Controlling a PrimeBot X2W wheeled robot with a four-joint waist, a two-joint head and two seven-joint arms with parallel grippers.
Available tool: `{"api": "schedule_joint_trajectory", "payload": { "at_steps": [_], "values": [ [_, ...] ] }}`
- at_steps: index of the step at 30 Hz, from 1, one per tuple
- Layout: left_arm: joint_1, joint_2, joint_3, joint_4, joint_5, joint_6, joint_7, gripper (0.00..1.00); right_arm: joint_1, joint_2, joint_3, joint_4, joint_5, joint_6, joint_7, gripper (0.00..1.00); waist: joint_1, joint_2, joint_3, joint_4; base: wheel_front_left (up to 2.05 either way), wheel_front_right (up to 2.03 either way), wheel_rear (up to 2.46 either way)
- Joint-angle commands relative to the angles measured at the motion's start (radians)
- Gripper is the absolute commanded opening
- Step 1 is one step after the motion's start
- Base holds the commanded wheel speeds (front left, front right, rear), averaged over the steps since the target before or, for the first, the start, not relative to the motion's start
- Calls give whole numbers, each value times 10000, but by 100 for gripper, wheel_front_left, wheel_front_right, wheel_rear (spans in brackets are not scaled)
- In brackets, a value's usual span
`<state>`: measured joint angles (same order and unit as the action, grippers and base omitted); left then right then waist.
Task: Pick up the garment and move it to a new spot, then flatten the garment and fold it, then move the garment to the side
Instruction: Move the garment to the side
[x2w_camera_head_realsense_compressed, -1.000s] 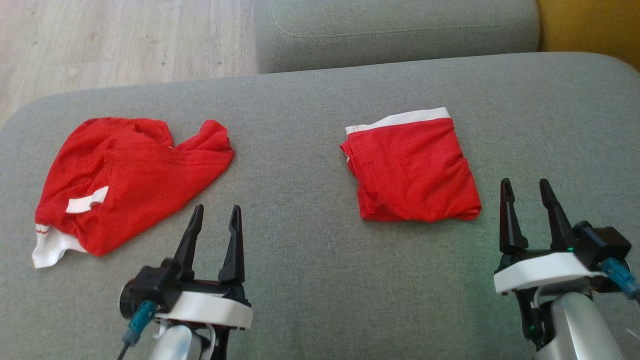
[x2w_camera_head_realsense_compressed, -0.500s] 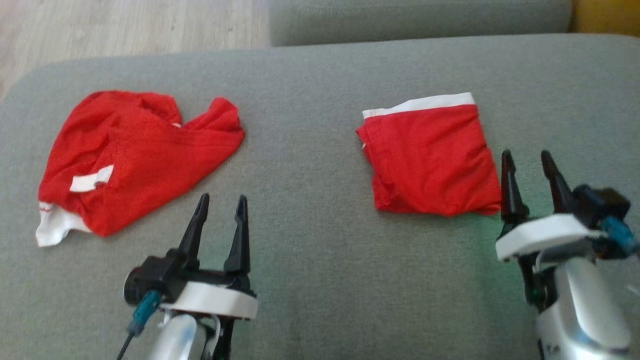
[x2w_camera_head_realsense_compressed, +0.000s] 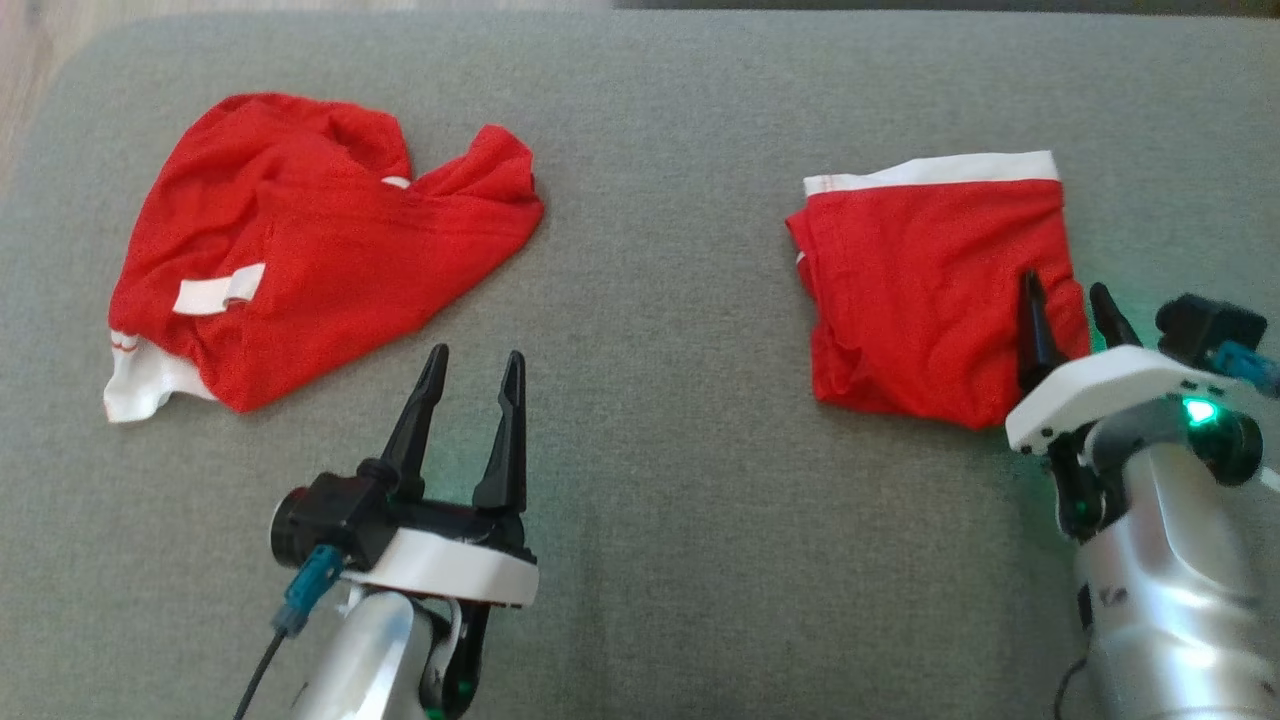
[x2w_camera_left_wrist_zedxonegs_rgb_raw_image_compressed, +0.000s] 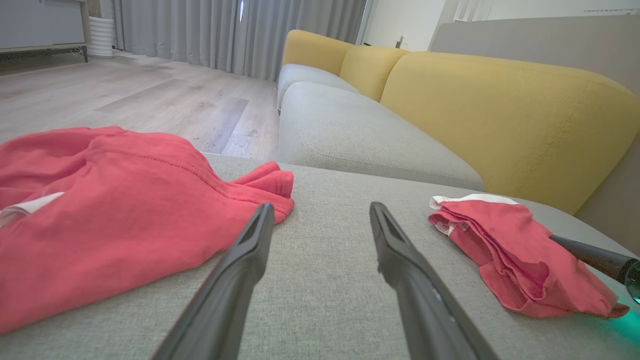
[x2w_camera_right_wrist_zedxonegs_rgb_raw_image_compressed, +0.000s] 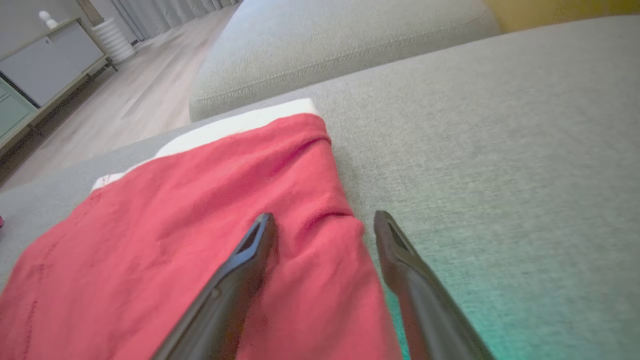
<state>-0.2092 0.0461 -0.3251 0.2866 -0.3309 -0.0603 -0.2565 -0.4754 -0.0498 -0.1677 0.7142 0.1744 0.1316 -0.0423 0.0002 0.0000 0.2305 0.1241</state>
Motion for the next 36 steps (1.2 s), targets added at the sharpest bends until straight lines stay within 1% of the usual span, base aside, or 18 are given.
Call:
{"api": "schedule_joint_trajectory", "payload": {
  "at_steps": [1, 5, 10, 11, 12, 16, 20, 24, 27, 28, 31, 36],
  "values": [
    [-452, 41, 209, -335, -64, 84, -53, 100, -606, -12, 62, 60, -144, -9, 22, 100, -2, 0, 175, 129, 0, 0, 0],
    [-586, 41, 79, -355, -124, 115, -53, 100, -1165, -10, -124, 905, -524, -9, 93, 100, -2, 0, 397, 236, 0, 0, 0],
    [-711, 41, -33, -329, -170, 170, -53, 100, -1510, -9, 19, 1790, -877, -9, 212, 100, -2, 0, 484, 267, 0, 0, 0],
    [-722, 41, -44, -318, -180, 178, -53, 100, -1561, -9, 103, 1919, -906, -9, 200, 44, -2, 0, 473, 252, 0, 0, 0],
    [-724, 41, -48, -308, -189, 186, -53, 100, -1601, -9, 211, 2012, -965, -9, 127, 0, -2, 0, 447, 223, 0, 0, 0],
    [-642, 41, -28, -241, -197, 188, -53, 100, -1752, -236, 813, 2198, -1342, -9, -454, 0, -2, 0, 174, -19, 0, 0, 0],
    [-538, 41, 51, -221, -202, 182, -53, 100, -1937, -416, 1188, 2079, -1212, -9, -687, 0, -2, 0, -116, -257, 0, 0, 0],
    [-446, 41, 105, -244, -214, 165, -53, 100, -2049, -927, 1866, 1747, -1210, -9, -436, 0, -2, 0, -337, -473, 0, 0, 0],
    [-410, 41, 114, -265, -226, 179, -53, 100, -2060, -1548, 2422, 1523, -1118, -9, -10, 0, -2, 0, -410, -573, 0, 0, 0],
    [-410, 41, 114, -265, -226, 179, -53, 100, -2060, -1548, 2422, 1523, -1118, -9, -10, 0, -2, 0, -410, -573, 0, 0, 0],
    [-409, 41, 109, -301, -231, 197, -53, 100, -2010, -2294, 2892, 1346, -878, -9, 371, 0, -2, 0, -367, -608, 0, 0, 0],
    [-535, 41, 136, -385, -191, 144, -53, 100, -1926, -3792, 3427, 1278, -460, -9, 777, 0, -2, 0, -28, -516, 0, 0, 0]
  ]
}}
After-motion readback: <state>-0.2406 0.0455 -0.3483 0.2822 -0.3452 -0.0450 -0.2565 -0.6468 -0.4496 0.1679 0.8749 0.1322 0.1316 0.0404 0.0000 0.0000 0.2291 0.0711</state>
